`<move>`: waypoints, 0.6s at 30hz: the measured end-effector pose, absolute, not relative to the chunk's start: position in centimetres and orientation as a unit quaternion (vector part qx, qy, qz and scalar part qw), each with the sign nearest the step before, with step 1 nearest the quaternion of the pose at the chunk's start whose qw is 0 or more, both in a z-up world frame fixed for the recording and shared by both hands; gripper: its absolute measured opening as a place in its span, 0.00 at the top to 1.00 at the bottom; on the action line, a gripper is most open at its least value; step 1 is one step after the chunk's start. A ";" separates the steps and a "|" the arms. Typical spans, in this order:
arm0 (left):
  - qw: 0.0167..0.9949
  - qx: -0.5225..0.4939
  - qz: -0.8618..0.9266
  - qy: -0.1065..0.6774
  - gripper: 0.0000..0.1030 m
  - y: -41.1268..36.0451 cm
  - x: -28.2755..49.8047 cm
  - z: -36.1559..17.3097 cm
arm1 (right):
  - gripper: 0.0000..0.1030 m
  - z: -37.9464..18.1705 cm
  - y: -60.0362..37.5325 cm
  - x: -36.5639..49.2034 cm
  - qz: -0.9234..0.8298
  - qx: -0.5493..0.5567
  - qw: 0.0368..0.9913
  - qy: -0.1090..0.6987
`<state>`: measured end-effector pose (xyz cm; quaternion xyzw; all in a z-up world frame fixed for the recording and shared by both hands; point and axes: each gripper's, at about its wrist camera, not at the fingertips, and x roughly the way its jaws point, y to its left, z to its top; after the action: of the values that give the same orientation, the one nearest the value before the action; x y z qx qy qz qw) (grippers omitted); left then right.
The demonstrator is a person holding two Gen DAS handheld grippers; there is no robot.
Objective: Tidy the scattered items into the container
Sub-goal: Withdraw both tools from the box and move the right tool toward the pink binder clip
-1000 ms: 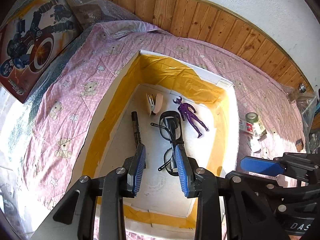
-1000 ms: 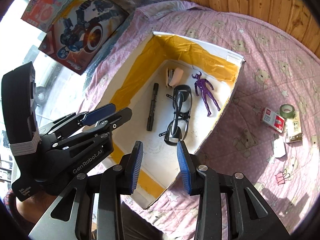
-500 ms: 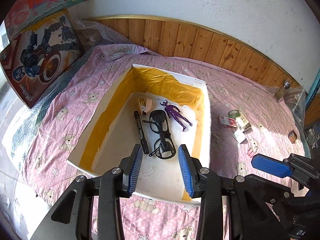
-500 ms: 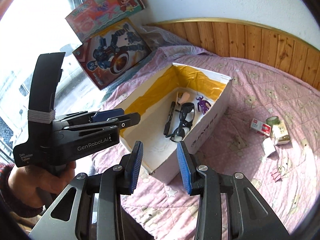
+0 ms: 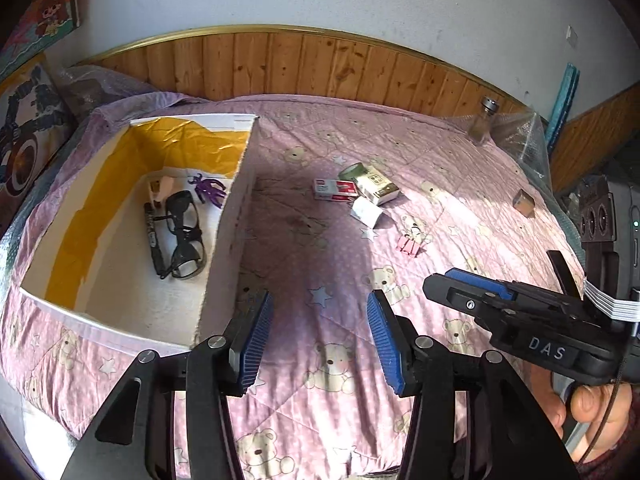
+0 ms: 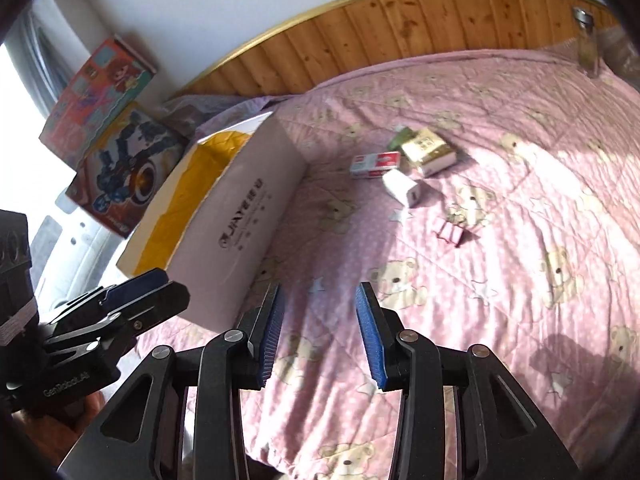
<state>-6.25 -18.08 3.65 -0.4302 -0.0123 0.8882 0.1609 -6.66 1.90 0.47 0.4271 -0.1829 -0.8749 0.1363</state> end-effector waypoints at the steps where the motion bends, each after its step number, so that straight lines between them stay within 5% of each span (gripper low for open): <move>1: 0.167 -0.431 0.887 -0.008 0.48 -17.2 -6.6 3.4 | 0.57 0.1 3.0 -6.9 -0.875 0.426 0.122 -0.192; 18: 0.200 -0.507 0.838 -0.028 0.42 -8.9 -19.9 -4.0 | 0.53 -8.2 6.7 -16.9 -0.862 0.474 0.037 -0.176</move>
<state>-19.86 -8.94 -3.99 -0.5073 -0.0283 0.8378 0.2001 -16.91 6.68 -8.22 0.4737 -0.1756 -0.8622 0.0369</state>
